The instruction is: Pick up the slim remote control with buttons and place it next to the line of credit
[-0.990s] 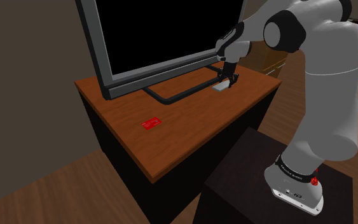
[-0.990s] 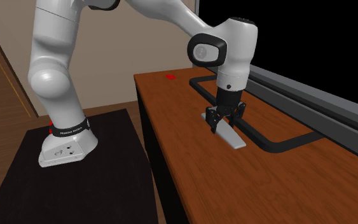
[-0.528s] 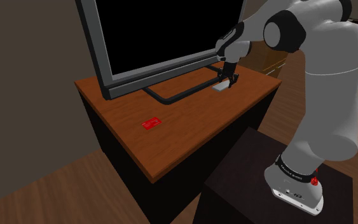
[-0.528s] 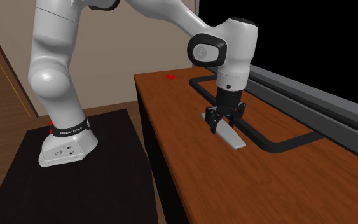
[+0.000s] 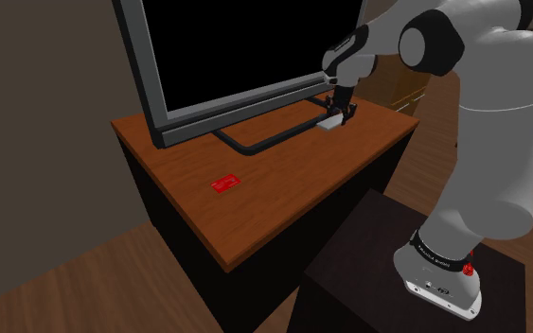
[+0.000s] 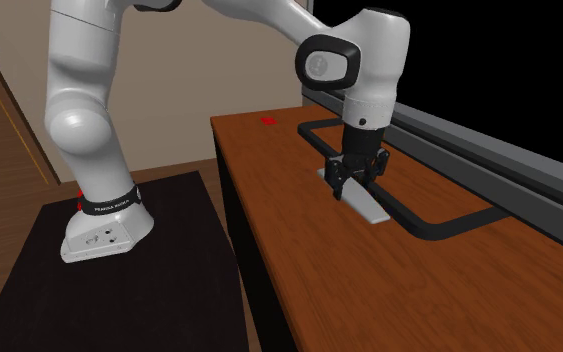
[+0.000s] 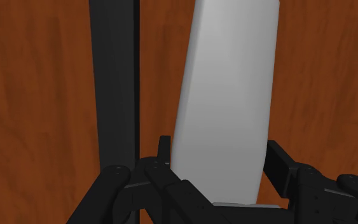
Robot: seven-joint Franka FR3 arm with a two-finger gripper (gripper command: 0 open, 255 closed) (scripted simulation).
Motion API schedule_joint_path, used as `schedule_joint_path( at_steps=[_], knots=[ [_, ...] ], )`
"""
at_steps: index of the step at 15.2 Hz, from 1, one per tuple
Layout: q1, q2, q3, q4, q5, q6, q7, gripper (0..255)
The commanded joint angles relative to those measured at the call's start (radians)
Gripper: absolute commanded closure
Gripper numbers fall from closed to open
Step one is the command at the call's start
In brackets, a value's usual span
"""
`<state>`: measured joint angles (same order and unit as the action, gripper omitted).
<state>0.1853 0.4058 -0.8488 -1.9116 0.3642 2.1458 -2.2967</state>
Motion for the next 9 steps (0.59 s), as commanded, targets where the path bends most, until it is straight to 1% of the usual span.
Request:
schedule_joint_path(
  at_steps=[1, 9],
  knots=[
    [0.007, -0.017, -0.011, 0.006, -0.016, -0.018, 0.008, 255],
    [0.032, -0.073, -0.043, 0.054, -0.072, -0.103, 0.044, 255]
  ],
)
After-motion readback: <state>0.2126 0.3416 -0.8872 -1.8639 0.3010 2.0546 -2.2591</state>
